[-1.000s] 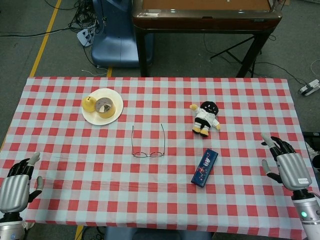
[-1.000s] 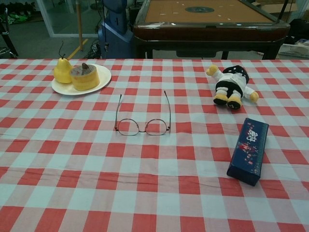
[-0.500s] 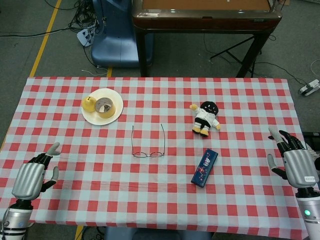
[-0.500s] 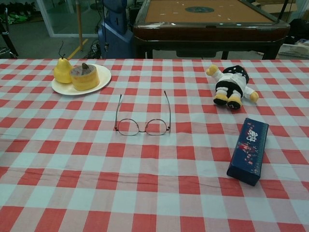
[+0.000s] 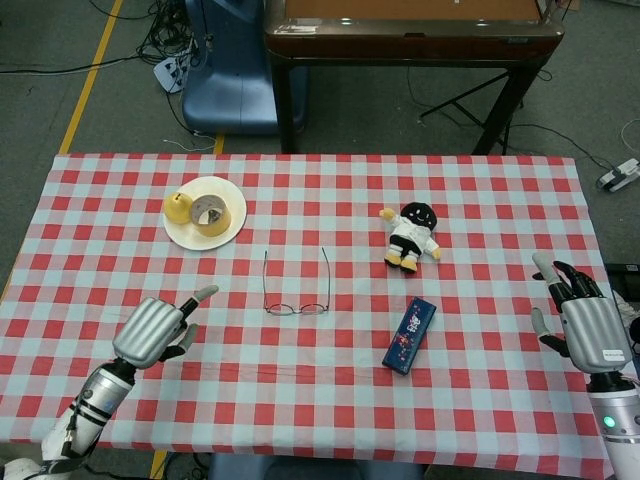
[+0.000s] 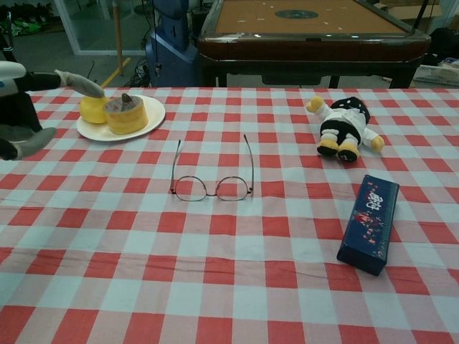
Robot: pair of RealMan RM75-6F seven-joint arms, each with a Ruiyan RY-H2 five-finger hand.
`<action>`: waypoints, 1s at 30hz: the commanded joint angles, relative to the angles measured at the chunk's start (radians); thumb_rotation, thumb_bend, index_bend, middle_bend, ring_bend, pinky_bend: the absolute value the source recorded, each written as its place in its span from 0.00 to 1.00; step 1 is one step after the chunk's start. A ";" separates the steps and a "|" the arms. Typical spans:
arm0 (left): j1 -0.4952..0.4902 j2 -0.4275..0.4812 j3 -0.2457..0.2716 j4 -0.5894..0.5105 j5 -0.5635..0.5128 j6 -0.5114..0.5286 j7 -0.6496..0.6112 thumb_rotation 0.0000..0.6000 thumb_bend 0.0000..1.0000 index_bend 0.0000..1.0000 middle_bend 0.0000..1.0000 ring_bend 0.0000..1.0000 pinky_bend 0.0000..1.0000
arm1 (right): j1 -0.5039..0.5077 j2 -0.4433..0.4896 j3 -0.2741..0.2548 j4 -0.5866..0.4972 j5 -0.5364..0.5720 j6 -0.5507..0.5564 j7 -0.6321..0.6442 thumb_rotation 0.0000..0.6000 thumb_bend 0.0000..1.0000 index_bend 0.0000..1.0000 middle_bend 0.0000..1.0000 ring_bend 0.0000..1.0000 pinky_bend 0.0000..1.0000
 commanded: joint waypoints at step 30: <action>-0.343 -0.361 0.017 0.167 -0.451 -0.268 0.282 1.00 0.59 0.17 1.00 0.97 1.00 | 0.004 0.002 -0.004 0.000 0.033 -0.036 -0.010 1.00 0.45 0.00 0.30 0.13 0.19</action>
